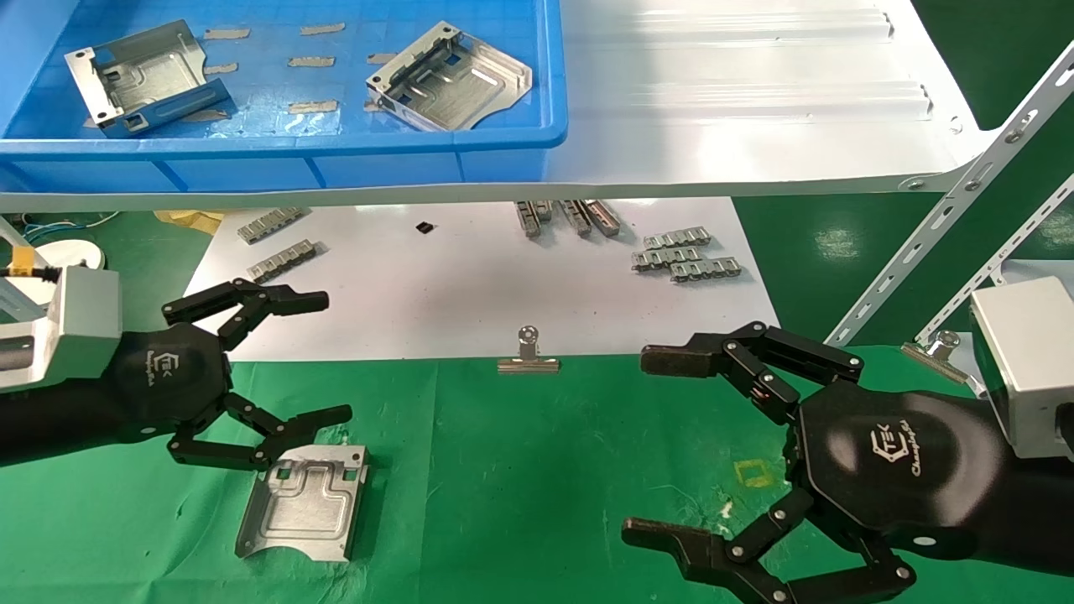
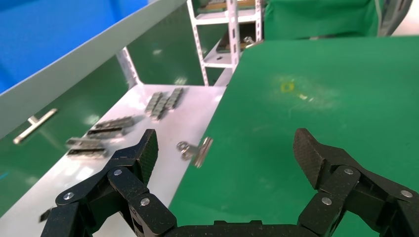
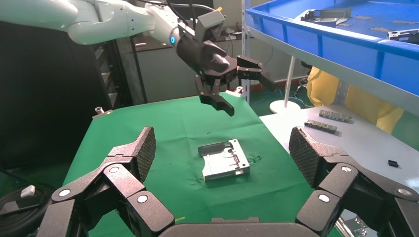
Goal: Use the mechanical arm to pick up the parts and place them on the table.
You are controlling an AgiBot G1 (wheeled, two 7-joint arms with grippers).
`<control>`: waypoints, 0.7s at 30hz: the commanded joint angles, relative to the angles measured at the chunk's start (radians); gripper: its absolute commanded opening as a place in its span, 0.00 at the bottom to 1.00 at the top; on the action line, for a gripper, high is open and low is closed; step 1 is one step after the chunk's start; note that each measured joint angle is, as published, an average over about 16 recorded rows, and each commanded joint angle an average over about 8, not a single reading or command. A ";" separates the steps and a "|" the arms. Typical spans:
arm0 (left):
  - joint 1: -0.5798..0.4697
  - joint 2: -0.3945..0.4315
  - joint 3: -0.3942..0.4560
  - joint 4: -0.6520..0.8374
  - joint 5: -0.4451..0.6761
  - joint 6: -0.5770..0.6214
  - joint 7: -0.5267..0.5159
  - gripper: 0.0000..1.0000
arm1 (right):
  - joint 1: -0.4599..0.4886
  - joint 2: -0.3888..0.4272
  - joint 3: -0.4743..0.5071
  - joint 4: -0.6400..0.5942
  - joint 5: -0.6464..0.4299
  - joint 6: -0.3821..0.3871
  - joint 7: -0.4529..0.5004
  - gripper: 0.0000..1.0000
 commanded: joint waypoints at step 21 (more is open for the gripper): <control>0.195 -0.056 -0.159 -0.408 -0.095 -0.038 -0.321 1.00 | 0.000 0.000 0.000 0.000 0.000 0.000 0.000 1.00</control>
